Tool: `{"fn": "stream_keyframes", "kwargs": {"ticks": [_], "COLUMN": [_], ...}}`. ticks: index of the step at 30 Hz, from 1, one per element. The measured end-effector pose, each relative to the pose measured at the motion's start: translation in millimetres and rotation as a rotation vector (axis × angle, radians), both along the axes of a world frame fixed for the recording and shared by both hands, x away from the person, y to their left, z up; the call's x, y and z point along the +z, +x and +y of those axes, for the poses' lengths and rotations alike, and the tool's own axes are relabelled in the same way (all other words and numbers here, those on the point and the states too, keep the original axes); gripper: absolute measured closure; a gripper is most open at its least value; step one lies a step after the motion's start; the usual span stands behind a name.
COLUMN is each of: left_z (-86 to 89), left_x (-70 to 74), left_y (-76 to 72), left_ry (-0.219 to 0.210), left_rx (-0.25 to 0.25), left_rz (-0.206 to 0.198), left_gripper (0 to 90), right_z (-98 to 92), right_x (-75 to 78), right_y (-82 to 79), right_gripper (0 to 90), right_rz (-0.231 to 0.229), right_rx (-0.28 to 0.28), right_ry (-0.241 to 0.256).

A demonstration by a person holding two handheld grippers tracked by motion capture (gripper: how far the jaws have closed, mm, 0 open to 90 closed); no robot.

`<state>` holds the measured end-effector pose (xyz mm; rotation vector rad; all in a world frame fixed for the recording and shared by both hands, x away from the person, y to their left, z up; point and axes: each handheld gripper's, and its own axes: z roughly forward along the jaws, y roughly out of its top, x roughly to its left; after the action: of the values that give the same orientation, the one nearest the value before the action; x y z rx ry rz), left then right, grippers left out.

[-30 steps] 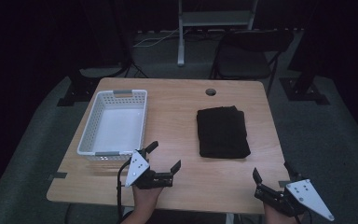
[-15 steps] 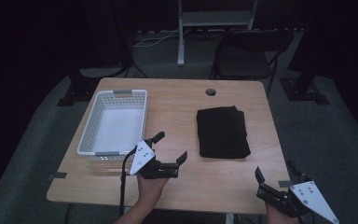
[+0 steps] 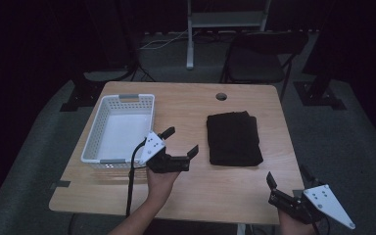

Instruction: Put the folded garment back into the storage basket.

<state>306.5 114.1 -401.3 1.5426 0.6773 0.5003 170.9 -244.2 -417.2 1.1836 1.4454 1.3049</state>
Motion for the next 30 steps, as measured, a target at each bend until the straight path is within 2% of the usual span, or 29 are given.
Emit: {"fn": "stream_keyframes", "kwargs": {"ticks": [3, 11, 12, 14, 17, 20, 23, 26, 30], "left_z": [-5.4, -11.7, -12.9, -14.9, -17.0, -20.6, -24.2, -27.5, -29.5], "left_x": [3.0, 7.0, 6.1, 3.9, 1.5, -1.0, -0.8, -0.4, -0.2], "left_y": [4.9, 14.0, 18.0, 21.8, 25.3, 32.2, 36.8, 39.9, 44.4], "left_ry": [0.026, 0.027, 0.016, 0.014, 0.022, 0.037, 0.042, 0.049, 0.044], "left_rx": [-0.009, -0.003, -0.001, 0.002, -0.001, 0.01, 0.02, 0.019, 0.017], "left_rz": [0.005, 0.016, 0.036, 0.048, 0.06, 0.092, 0.115, 0.115, 0.113], "left_gripper": [0.6, 0.6, 0.6, 0.7, 0.7, 0.6, 0.7, 0.7, 0.7], "right_z": [2.1, 4.1, 4.1, 5.0, 6.1, 6.7, 6.5, 9.9, 12.4], "right_x": [1.0, 0.5, 0.5, 0.4, -0.4, -1.7, -3.1, -4.5, -5.4], "right_y": [2.8, 6.5, 6.5, 8.6, 11.0, 13.1, 16.1, 19.3, 19.8], "right_gripper": [3.5, 3.5, 3.5, 3.5, 3.5, 3.6, 3.6, 3.5, 3.5], "right_rz": [0.012, 0.023, 0.023, 0.03, 0.038, 0.046, 0.049, 0.068, 0.073], "right_rx": [0.014, 0.023, 0.023, 0.026, 0.029, 0.037, 0.081, 0.1, 0.088], "right_ry": [-0.006, -0.005, -0.005, -0.002, -0.005, -0.004, 0.011, -0.007, -0.018]}}
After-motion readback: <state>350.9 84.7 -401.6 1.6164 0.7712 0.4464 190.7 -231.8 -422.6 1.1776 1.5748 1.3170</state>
